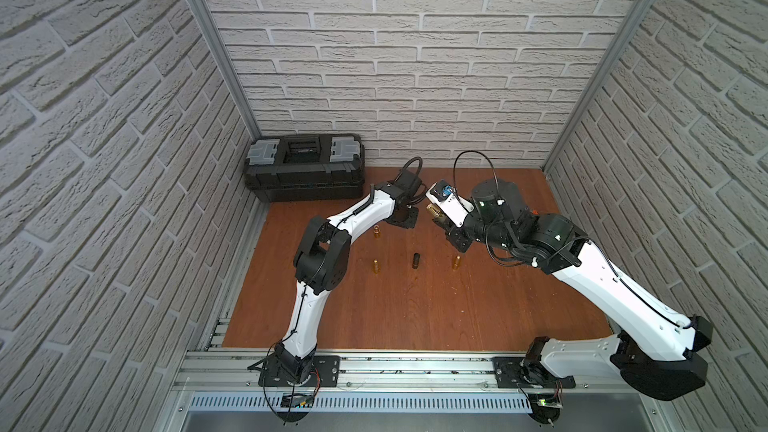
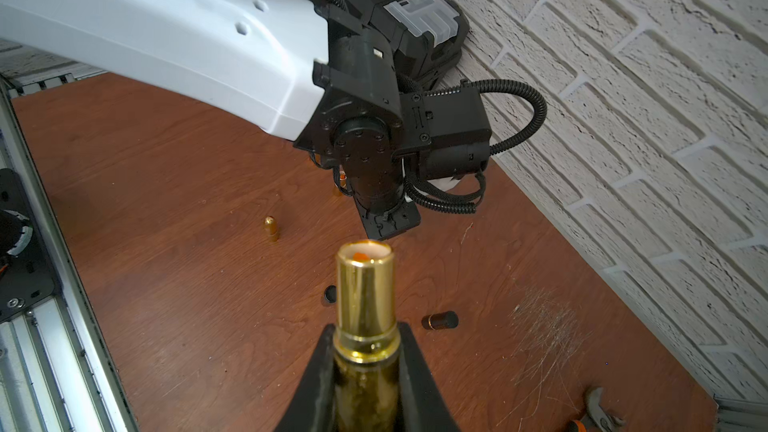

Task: Open the lipstick cap
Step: Place the cover at the center of the board.

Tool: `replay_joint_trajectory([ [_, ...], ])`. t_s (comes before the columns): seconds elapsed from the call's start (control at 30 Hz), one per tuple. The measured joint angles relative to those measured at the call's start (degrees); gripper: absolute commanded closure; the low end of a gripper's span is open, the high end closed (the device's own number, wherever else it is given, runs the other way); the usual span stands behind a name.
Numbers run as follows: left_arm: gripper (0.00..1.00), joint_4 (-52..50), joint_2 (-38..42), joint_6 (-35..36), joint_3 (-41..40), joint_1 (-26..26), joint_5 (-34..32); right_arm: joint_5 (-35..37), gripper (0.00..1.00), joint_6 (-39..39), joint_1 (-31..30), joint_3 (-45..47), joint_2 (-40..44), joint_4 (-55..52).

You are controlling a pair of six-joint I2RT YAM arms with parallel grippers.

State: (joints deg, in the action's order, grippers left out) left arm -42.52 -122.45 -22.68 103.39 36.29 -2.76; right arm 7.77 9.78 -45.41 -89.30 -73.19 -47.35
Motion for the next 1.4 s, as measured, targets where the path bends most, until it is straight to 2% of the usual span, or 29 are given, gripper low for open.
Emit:
replay_joint_trajectory([
  [0.63,1.0,5.2,-2.6,0.1,-5.5,-0.3,-0.2,0.1,0.95,-0.2,0.0,0.0,-2.4,0.0],
  [0.8,0.8,5.4,-2.7,0.0,-5.9,-0.3,0.0,0.2,0.95,-0.2,0.0,0.0,-2.5,0.0],
  [0.97,0.66,5.2,-2.7,-0.1,-6.0,-0.3,0.0,0.2,0.95,-0.2,0.0,0.0,-2.5,0.0],
  [1.27,0.56,3.3,-2.6,0.0,-4.3,-0.4,0.1,0.1,0.95,-0.1,0.0,0.0,-2.7,0.4],
  [1.4,0.53,1.7,-1.3,-1.0,-3.1,-1.4,2.9,0.1,0.95,-0.1,0.0,0.1,-2.7,0.7],
])
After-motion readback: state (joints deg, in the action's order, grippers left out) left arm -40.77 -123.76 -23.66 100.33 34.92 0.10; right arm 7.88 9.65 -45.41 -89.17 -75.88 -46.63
